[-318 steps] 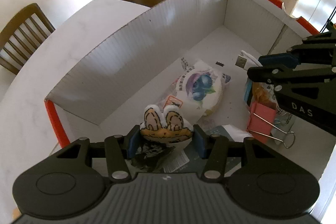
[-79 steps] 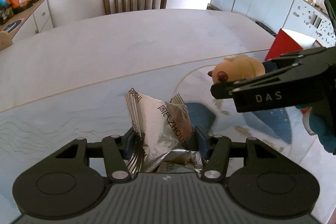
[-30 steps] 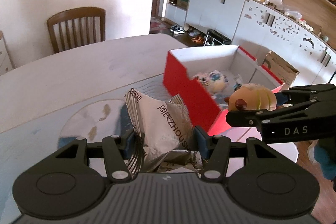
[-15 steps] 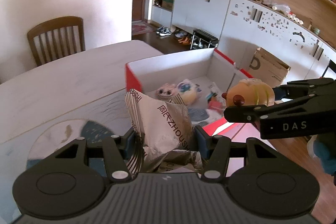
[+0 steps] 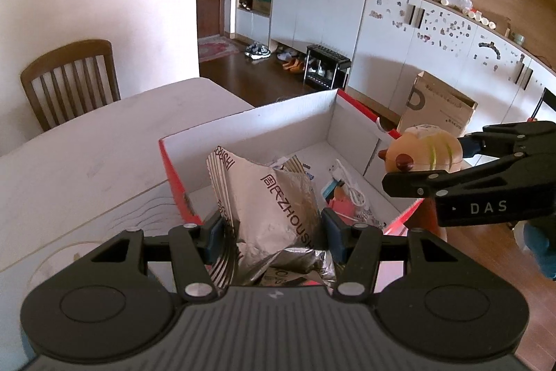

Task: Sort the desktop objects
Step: 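Carry the silver snack bag and yellow squishy toy with both tools toward the red box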

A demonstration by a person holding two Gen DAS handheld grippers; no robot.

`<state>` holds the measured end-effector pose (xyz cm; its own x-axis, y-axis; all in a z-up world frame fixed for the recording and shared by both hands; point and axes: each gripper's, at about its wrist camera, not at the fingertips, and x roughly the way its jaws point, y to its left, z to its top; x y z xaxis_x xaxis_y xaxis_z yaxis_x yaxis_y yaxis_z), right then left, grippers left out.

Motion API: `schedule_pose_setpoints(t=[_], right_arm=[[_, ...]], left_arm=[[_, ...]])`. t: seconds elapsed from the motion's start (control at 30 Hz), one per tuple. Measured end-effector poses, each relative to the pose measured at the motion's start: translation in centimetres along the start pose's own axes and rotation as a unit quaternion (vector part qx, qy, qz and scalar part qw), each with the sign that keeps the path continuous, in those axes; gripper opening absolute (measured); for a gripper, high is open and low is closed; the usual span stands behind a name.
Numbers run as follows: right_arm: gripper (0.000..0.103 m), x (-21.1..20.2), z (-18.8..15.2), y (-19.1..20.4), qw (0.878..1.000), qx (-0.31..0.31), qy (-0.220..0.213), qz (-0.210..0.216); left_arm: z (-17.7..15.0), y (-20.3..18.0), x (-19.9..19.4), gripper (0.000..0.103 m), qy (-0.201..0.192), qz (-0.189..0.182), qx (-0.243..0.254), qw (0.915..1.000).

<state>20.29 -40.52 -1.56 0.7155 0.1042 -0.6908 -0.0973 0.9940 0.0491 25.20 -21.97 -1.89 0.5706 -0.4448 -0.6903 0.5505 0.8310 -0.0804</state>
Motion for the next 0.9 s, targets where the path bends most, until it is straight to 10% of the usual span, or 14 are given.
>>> schedule_pose_setpoints(t=[0.9], right_arm=[[0.071, 8.6, 0.5, -3.1, 0.999, -0.011, 0.047, -0.008]], left_arm=[[1.9, 0.9, 9.9, 0.057, 0.070, -0.001, 0.017, 0.9974]])
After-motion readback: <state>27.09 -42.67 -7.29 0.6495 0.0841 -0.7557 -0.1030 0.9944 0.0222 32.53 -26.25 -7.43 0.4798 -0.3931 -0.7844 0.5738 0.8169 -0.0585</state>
